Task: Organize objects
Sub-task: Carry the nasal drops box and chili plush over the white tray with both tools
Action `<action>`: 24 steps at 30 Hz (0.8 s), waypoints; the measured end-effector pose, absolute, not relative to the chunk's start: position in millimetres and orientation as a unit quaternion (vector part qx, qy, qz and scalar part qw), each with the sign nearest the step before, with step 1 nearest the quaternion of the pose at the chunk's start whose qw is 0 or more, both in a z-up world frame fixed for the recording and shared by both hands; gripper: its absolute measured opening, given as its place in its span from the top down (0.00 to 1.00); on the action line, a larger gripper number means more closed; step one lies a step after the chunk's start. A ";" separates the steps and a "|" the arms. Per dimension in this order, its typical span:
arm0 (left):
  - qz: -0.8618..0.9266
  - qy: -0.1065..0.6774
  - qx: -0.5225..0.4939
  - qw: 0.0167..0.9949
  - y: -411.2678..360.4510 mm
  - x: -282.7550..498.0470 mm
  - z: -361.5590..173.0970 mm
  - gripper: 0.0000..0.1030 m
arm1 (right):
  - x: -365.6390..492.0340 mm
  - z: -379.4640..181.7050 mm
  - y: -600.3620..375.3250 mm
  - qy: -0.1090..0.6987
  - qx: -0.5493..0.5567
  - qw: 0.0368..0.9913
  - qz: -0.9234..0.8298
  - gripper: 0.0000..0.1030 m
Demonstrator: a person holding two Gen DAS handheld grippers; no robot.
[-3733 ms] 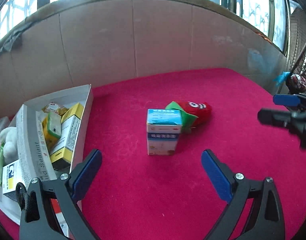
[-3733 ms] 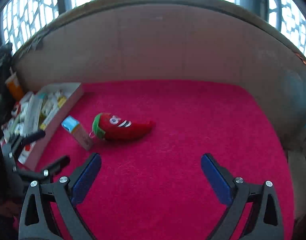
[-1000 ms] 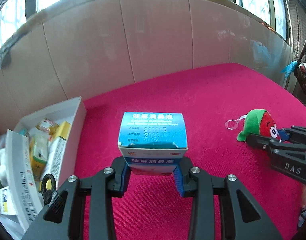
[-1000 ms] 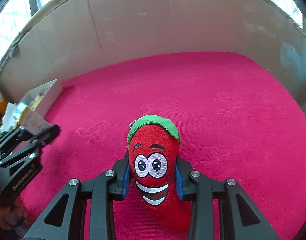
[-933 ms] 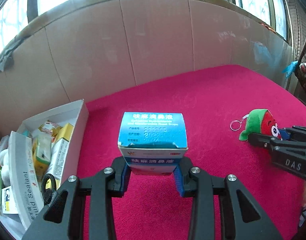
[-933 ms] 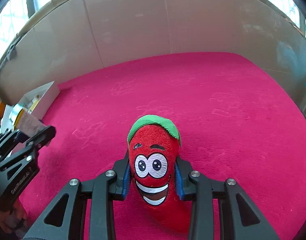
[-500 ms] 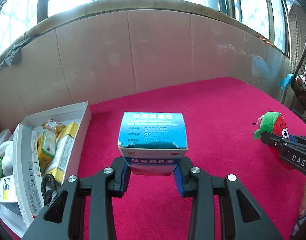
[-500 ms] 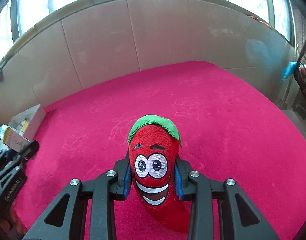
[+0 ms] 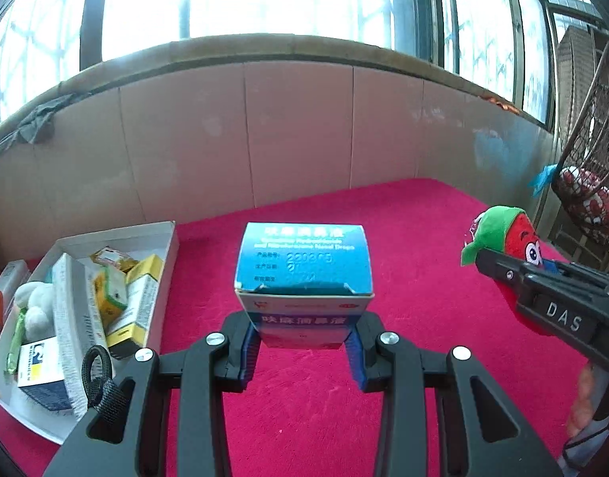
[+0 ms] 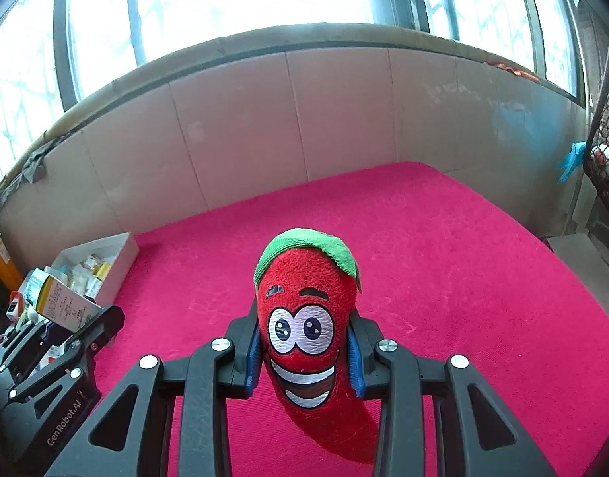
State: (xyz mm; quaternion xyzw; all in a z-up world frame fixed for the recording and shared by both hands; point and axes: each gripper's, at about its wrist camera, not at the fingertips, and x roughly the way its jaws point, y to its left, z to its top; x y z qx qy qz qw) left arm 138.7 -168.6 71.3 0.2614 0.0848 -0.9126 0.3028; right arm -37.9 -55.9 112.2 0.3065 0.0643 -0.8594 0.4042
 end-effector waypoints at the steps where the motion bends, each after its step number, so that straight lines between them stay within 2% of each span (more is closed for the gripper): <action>1: -0.913 0.085 0.259 0.303 -167.7 143.2 73.2 0.65 | -35.9 114.4 -55.3 0.063 0.306 0.406 -0.859 0.64; 24: -0.927 0.095 0.201 0.303 -147.0 192.4 120.4 0.65 | 39.4 171.3 -51.7 0.061 0.252 0.456 -0.851 0.63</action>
